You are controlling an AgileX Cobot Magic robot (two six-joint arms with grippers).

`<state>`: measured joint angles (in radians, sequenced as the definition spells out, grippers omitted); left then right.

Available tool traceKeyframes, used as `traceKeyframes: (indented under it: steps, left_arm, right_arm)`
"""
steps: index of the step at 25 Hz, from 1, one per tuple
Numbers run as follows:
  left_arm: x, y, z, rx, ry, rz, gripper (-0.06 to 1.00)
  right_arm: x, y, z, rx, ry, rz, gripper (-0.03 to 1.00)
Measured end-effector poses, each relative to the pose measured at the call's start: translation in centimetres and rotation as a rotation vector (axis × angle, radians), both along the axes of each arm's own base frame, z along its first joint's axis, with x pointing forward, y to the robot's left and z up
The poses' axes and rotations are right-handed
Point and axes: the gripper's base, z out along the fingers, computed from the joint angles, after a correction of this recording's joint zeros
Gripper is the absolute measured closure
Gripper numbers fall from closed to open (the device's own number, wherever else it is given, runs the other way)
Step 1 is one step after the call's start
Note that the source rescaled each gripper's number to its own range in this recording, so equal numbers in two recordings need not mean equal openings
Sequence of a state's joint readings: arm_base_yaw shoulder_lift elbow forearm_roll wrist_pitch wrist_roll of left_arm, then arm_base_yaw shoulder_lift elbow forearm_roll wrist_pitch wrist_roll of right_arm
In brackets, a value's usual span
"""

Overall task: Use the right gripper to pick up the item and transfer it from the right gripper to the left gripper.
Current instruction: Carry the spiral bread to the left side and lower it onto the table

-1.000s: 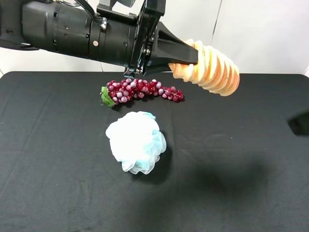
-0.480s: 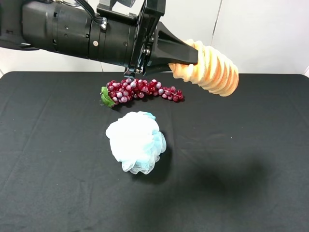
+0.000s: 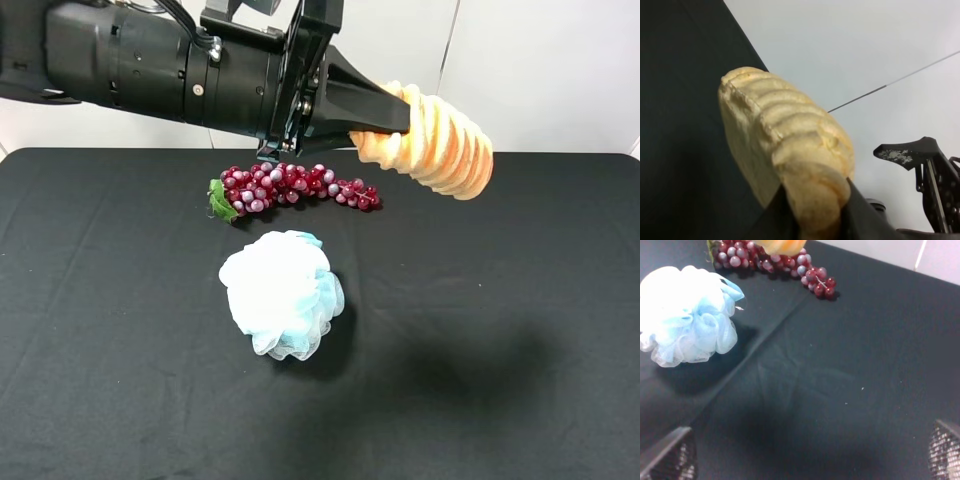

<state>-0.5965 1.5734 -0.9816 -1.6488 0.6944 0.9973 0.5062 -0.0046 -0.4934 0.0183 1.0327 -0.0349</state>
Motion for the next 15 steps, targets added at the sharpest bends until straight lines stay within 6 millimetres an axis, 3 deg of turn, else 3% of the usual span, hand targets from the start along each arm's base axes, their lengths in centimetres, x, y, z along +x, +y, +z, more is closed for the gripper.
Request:
traceKeyframes:
  steps: [15]
  left_arm:
    - [0.02, 0.01, -0.01, 0.001, 0.004, 0.004, 0.94]
  right_arm:
    - [0.00, -0.01, 0.03, 0.001, -0.005, -0.011, -0.03]
